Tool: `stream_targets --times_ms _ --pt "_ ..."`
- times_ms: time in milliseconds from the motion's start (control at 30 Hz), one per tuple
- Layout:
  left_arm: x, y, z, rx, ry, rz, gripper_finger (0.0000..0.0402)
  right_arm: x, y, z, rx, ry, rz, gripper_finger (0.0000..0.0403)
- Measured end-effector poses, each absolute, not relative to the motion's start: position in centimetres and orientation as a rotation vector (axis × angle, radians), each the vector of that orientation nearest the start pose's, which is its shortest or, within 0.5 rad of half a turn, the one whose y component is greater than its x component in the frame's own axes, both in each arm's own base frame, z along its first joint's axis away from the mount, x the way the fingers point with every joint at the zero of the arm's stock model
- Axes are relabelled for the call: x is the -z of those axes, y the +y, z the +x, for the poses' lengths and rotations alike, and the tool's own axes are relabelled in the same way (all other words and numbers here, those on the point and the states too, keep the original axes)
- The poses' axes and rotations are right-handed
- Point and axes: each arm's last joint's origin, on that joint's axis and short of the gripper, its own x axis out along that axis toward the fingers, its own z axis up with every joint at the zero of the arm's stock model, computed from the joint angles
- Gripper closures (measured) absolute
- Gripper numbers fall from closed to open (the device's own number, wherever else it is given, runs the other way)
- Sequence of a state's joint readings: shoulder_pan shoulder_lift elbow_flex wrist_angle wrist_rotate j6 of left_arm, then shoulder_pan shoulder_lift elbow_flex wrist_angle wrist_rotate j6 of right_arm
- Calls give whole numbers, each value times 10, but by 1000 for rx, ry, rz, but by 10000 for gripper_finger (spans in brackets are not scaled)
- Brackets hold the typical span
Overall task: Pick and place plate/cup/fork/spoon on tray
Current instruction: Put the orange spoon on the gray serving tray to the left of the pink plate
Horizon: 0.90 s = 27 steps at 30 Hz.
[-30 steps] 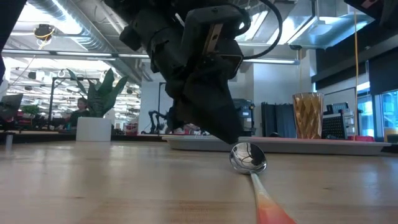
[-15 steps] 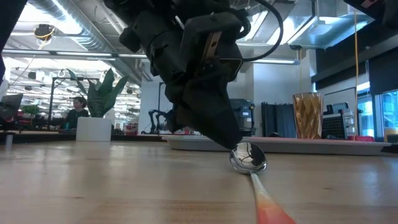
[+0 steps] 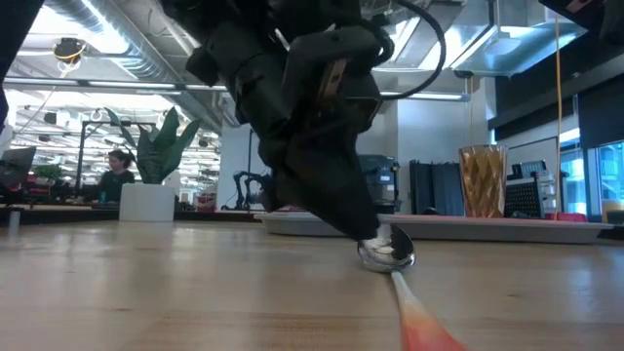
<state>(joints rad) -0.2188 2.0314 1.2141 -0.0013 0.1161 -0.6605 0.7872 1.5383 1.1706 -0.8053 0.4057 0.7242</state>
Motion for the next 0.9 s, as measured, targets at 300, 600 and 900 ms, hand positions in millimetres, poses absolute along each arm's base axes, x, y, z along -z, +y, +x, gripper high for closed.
stream_targets --times_ms 300,600,900 --pt "-119 -94 409 40 886 -588 350 -248 203 218 26 1021 -7 398" --pt "-118 -93 409 41 878 -580 398 -248 203 218 27 1023 -9 398" --pt "-118 -92 410 25 868 -556 400 -248 203 218 27 1023 -9 398"
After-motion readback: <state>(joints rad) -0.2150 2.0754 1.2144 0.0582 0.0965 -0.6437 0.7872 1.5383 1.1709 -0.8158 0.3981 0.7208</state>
